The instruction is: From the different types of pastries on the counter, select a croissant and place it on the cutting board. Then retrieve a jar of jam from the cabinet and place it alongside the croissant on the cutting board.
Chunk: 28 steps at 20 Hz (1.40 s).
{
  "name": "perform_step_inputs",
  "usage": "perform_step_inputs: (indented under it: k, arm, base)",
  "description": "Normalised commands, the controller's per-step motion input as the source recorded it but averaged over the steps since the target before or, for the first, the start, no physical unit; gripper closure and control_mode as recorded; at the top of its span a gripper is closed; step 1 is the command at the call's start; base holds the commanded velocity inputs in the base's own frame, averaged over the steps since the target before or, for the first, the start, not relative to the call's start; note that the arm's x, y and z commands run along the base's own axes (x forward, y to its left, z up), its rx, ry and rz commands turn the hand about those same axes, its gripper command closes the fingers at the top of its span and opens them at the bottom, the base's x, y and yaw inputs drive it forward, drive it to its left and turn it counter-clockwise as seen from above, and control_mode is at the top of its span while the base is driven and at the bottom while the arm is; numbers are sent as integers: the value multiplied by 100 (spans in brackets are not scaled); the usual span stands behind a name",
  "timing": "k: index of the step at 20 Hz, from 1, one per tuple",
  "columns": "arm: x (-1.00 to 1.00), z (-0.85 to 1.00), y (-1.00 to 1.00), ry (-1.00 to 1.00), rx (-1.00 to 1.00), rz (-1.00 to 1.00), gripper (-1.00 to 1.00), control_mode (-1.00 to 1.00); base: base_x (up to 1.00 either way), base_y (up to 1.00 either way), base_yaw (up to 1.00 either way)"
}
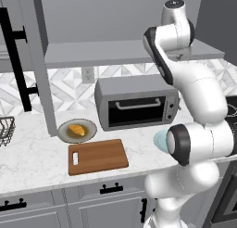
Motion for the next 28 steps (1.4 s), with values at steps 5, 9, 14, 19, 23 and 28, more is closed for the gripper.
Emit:
perform_step_inputs:
  k: [5,9,14,19,23,28]
  arm:
    - [0,-1,-2,-21,4,3,-100,-100]
    - [0,-8,-1,-20,0,5,-100,-100]
    - [2,-1,-15,-29,0,11,-100,-100]
    - [5,0,-7,-26,0,15,-100,-100]
    - [34,0,9,-5,1,12,-100,-100]
    - [55,2,4,-3,0,15,-100,-100]
  base:
    - [0,0,0]
    - [0,0,0]
    - [0,0,0]
    - [0,0,0]
    - [0,0,0]
    - [0,0,0]
